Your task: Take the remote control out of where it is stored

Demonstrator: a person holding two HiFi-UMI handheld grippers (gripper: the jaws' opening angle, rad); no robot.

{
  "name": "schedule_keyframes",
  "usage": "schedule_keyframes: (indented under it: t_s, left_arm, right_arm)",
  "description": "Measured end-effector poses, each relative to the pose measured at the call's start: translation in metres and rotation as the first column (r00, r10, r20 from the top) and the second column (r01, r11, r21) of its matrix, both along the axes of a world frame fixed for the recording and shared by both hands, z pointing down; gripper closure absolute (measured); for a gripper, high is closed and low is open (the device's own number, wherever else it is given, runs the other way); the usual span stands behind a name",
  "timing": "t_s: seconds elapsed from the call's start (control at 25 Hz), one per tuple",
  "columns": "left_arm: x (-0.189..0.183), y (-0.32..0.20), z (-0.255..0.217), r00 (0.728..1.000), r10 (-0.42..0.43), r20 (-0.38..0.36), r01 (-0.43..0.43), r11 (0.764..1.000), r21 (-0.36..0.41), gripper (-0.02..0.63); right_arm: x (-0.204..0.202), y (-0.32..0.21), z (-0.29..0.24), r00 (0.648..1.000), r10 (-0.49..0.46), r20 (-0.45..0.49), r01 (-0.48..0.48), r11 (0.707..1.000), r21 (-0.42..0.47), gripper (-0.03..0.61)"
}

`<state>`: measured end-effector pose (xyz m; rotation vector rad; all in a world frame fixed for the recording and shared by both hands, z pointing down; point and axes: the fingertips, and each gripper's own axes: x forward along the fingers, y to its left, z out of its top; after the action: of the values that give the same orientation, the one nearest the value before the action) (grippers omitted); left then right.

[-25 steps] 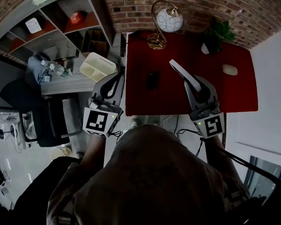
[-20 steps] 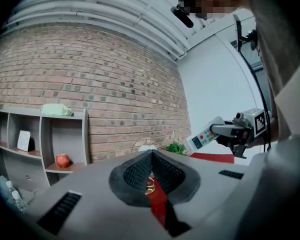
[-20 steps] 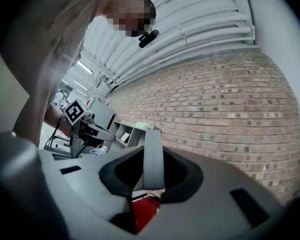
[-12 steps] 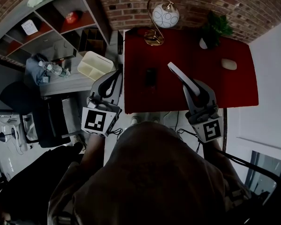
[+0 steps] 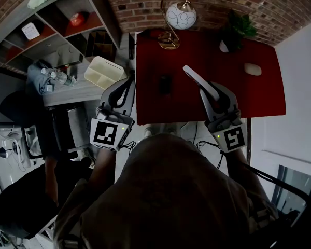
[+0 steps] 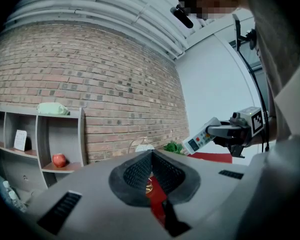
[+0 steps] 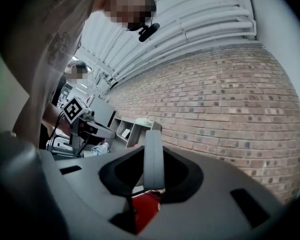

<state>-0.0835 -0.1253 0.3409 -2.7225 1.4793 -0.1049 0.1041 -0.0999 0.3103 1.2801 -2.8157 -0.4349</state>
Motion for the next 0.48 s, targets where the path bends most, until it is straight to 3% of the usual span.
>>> schedule_keyframes:
  t_s: [0.48]
  left_arm:
    - [0.014, 0.005, 0.000, 1.000, 0.018, -0.026, -0.018, 1.000, -0.007, 0.603]
  right_arm:
    - [0.002, -0.058, 0.060, 0.999, 0.001, -0.038, -0.009, 0.981, -0.196, 0.491]
